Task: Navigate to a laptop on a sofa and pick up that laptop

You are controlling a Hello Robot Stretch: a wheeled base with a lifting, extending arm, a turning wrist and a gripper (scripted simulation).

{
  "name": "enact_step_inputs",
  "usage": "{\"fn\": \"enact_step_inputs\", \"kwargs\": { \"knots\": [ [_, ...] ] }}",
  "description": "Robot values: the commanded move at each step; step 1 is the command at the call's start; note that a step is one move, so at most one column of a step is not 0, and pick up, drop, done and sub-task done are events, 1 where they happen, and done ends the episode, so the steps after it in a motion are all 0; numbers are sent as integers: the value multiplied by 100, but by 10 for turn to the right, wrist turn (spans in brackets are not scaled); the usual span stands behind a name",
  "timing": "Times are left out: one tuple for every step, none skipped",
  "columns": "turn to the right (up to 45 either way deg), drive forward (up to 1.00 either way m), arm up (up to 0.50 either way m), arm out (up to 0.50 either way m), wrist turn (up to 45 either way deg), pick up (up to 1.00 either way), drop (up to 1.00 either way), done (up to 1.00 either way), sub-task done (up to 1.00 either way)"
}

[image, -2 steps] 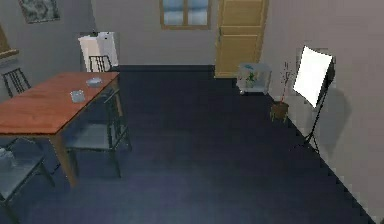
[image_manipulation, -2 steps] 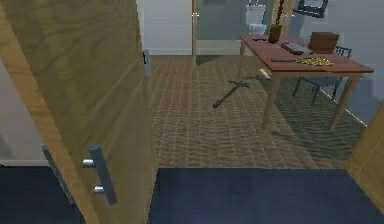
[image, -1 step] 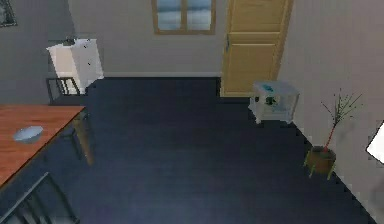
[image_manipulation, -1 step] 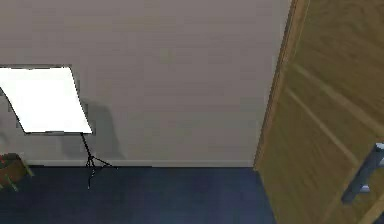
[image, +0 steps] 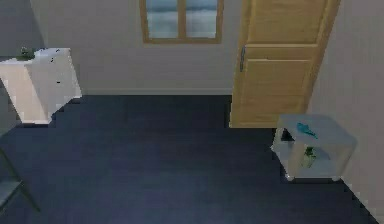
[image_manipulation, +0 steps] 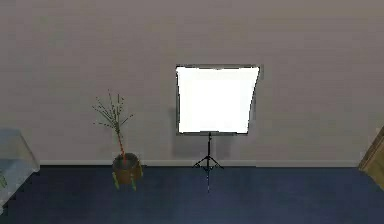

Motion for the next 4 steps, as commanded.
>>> {"fn": "enact_step_inputs", "kwargs": {
  "knots": [
    [0, 100, 0, 0, 0, 0, 0, 0, 0],
    [0, 100, 0, 0, 0, 0, 0, 0, 0],
    [30, 0, 0, 0, 0, 0, 0, 0, 0],
    [0, 55, 0, 0, 0, 0, 0, 0, 0]
  ]
}}
